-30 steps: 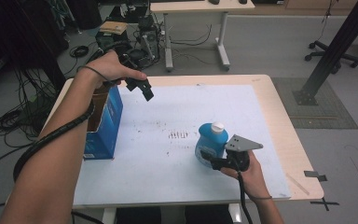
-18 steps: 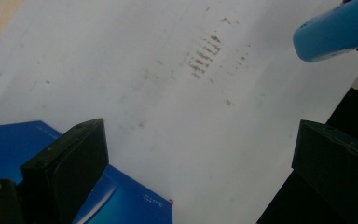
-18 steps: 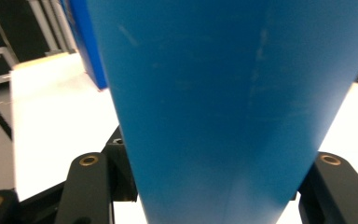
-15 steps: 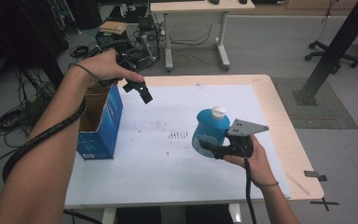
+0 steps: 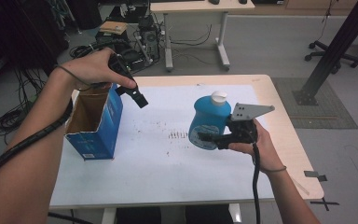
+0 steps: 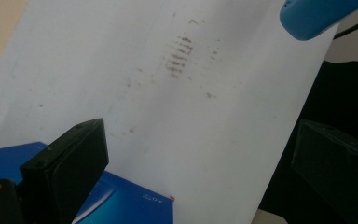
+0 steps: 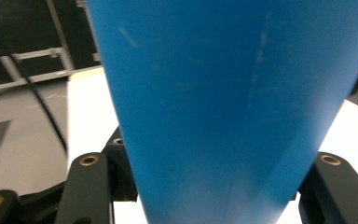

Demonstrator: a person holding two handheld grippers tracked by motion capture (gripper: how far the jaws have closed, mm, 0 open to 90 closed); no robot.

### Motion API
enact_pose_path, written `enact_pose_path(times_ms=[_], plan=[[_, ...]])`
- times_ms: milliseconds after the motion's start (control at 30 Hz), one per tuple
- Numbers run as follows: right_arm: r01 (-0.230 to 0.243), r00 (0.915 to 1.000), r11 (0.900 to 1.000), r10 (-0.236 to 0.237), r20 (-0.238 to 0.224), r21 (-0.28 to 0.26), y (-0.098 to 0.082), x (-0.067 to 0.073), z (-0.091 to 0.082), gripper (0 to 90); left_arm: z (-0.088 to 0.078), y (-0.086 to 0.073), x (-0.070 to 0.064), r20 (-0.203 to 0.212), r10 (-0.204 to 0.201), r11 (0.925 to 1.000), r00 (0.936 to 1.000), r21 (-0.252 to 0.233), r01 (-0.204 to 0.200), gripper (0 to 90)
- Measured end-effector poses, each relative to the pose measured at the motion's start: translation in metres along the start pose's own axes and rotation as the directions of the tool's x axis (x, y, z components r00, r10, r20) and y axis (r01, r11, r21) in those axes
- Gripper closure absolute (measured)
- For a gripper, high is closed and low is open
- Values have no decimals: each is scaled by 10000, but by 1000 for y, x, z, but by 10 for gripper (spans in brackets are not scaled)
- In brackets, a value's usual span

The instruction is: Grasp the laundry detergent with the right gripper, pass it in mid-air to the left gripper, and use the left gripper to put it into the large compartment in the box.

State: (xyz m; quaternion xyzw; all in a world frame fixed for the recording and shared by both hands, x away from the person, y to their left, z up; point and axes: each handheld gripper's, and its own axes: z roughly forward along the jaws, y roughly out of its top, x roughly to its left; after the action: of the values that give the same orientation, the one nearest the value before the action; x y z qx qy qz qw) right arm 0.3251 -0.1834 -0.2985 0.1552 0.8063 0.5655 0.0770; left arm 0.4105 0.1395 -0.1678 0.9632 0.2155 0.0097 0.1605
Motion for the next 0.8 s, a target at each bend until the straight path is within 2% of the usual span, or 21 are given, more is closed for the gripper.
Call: enact_pose_path(times_ms=[33, 67, 100, 133, 167, 333, 367, 400, 433, 467, 533, 667, 700, 800], plan=[[102, 9995, 9999, -102, -311, -6, 8, -2, 0, 424, -4, -2, -4, -4, 86, 9999, 10000, -73, -86, 38], [102, 9995, 9999, -102, -311, -6, 8, -2, 0, 424, -4, -2, -4, -4, 86, 9999, 10000, -73, -86, 38], [234, 9972, 9997, -238, -708, -59, 18, -4, 0, 424, -11, -6, -11, -7, 418, 9990, 9991, -160, -418, 38], [234, 9972, 9997, -238, -708, -59, 18, -4, 0, 424, -11, -6, -11, -7, 418, 9990, 9991, -160, -418, 38], [399, 9933, 9991, -411, -1079, -135, 26, -6, 4, 424, -11, -6, -11, -7, 418, 9990, 9991, -160, -418, 38], [487, 9905, 9987, -503, -1284, -156, 30, -7, 7, 424, -17, -12, -20, -43, 752, 9971, 9972, -139, -753, 38], [559, 9855, 9983, -579, -1596, -165, 34, -7, 11, 424, -17, -12, -20, -43, 752, 9971, 9972, -139, -753, 38], [559, 9855, 9983, -579, -1596, -165, 34, -7, 11, 424, -21, -13, -26, -80, 926, 9955, 9957, -189, -927, 38], [559, 9855, 9983, -579, -1596, -165, 34, -7, 11, 424, -21, -13, -26, -80, 926, 9955, 9957, -189, -927, 38], [840, 9811, 9965, -817, -1753, 57, 38, -6, 16, 424, -21, -13, -26, -80, 926, 9955, 9957, -189, -927, 38], [840, 9811, 9965, -817, -1753, 57, 38, -6, 16, 424, -23, -13, -30, -86, 1033, 9944, 9946, -201, -1035, 38], [1372, 9730, 9896, -1265, -1930, 433, 44, -2, 24, 425, -26, -10, -39, -138, 1364, 9904, 9906, -192, -1367, 38], [1468, 9708, 9880, -1346, -1987, 481, 45, -1, 26, 425, -29, -5, -49, -30, 1697, 9851, 9855, -289, -1697, 38], [1671, 9664, 9839, -1508, -2079, 630, 49, 3, 31, 426, -30, -3, -51, -25, 1781, 9836, 9840, -276, -1781, 39]])
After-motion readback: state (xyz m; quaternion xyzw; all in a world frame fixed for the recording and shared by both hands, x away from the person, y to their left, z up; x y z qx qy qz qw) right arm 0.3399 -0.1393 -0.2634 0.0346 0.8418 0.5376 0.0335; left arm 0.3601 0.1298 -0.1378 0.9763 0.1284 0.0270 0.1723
